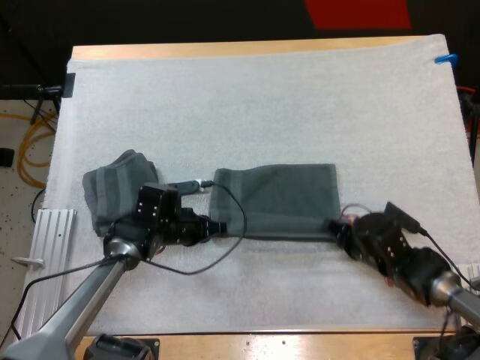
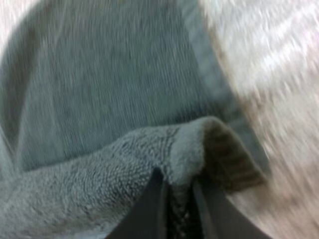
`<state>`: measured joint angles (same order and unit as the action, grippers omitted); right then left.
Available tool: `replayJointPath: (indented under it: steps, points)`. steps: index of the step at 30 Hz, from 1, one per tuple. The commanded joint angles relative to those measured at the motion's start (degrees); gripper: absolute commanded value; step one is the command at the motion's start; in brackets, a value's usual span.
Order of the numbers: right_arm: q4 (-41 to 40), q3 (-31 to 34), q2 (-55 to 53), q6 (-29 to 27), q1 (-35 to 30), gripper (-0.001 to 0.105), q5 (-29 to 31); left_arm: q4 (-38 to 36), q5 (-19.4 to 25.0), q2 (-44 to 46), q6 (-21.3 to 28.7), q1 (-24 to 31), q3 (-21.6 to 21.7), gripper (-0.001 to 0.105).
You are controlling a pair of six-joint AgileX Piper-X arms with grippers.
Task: Pick towel from pile fold and stack
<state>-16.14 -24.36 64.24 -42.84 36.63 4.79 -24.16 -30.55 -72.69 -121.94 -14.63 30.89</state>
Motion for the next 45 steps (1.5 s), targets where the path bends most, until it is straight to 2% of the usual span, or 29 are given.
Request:
replayJointPath:
  steps: [1,4,9,13,18,22,25,29,32,37,39,42,45]
  points:
    - [3.81,-0.31,2.28,-0.35,-3.18,0.0,-2.46,3.69,-0.32,-1.48,-0.76,1.19,0.07,0.0]
    - [9.84,-0.31,6.84,-0.71,-7.67,0.0,-7.72,9.28,-1.7,-4.65,-2.77,2.98,0.07,0.0]
    - [16.75,-0.35,12.11,-0.69,-11.86,0.0,-11.38,17.16,-3.97,-9.81,-4.21,3.87,0.07,0.0]
    - [20.29,-1.22,14.7,-1.38,-12.45,0.0,-11.58,20.06,-3.76,-12.37,-4.22,3.87,0.18,0.0]
    - [27.32,-2.24,16.33,-6.69,-12.45,0.0,-10.81,24.43,-0.88,-12.76,-4.22,3.87,0.18,0.0]
    - [27.48,-2.48,16.34,-6.69,-12.45,0.0,-8.12,26.74,0.48,-12.76,-4.17,3.87,0.18,0.0]
    - [27.48,-2.48,16.34,-6.69,-12.45,0.0,-7.76,27.06,2.26,-12.76,-2.31,3.87,0.18,0.0]
    - [27.48,-2.48,16.34,-6.69,-12.45,0.0,-7.47,27.56,2.46,-12.76,-0.94,3.87,0.18,0.0]
    - [27.48,-2.48,16.34,-6.69,-12.45,0.011,-7.51,27.66,2.46,-12.76,0.0,3.87,0.18,0.005]
    - [30.95,-2.48,16.34,-8.8,-12.45,0.057,-7.37,29.1,2.46,-12.76,0.28,3.98,1.23,0.03]
    - [35.07,-2.48,16.34,-11.3,-12.45,0.065,-7.39,28.75,2.17,-12.76,0.52,3.98,3.03,0.036]
    - [42.82,-2.57,16.11,-15.74,-12.45,0.066,-8.31,28.44,-0.33,-12.66,0.98,3.98,6.55,0.042]
    - [42.37,-4.08,14.64,-19.52,-12.45,0.066,-9.53,26.06,-1.6,-10.61,2.67,3.98,10.33,0.051]
